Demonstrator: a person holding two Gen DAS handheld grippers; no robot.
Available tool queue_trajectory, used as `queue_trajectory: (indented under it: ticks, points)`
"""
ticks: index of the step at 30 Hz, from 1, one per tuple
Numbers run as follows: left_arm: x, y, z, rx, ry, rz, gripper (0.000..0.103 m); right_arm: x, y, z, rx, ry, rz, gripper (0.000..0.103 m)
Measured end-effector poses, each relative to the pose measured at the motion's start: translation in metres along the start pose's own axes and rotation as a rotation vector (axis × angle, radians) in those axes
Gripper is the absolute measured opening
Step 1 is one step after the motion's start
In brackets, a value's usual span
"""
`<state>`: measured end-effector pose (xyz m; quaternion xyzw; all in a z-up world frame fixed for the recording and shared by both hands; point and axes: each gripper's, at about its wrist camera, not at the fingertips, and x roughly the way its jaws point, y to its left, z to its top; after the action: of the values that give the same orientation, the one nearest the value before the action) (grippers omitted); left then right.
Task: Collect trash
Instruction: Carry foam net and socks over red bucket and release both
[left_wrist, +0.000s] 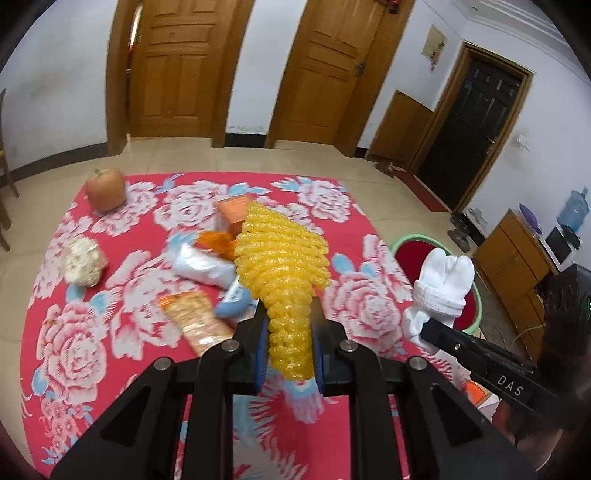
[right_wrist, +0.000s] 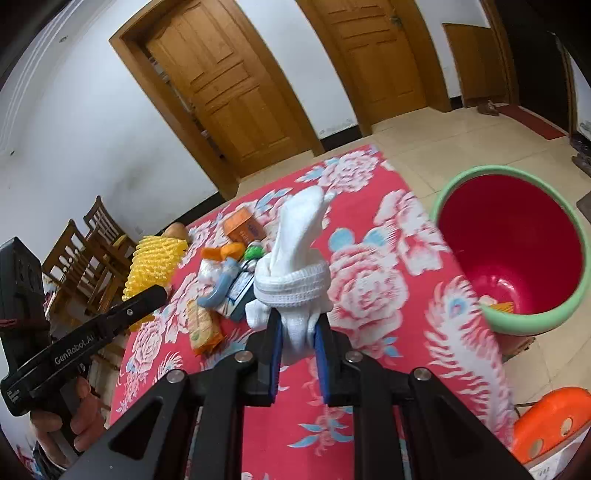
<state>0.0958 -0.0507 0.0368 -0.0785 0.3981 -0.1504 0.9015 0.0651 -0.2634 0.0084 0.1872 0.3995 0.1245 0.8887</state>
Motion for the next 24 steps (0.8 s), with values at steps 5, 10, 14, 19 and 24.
queue_trajectory:
  ticks: [5, 10, 14, 19, 24]
  points:
    - [0.01, -0.027, 0.005, 0.042, 0.01, -0.041, 0.019, -0.019, -0.023, 0.006, 0.042, -0.045, -0.032, 0.018]
    - [0.028, -0.057, 0.01, 0.108, 0.035, -0.073, 0.019, -0.032, -0.051, 0.011, 0.111, -0.076, -0.075, 0.019]
    - [0.045, -0.081, 0.016, 0.148, 0.053, -0.102, 0.019, -0.04, -0.074, 0.013, 0.164, -0.097, -0.125, 0.019]
    - [0.065, -0.113, 0.021, 0.201, 0.07, -0.138, 0.019, -0.045, -0.098, 0.016, 0.213, -0.115, -0.197, 0.019]
    - [0.09, -0.142, 0.021, 0.252, 0.1, -0.167, 0.019, -0.045, -0.125, 0.019, 0.28, -0.126, -0.232, 0.02]
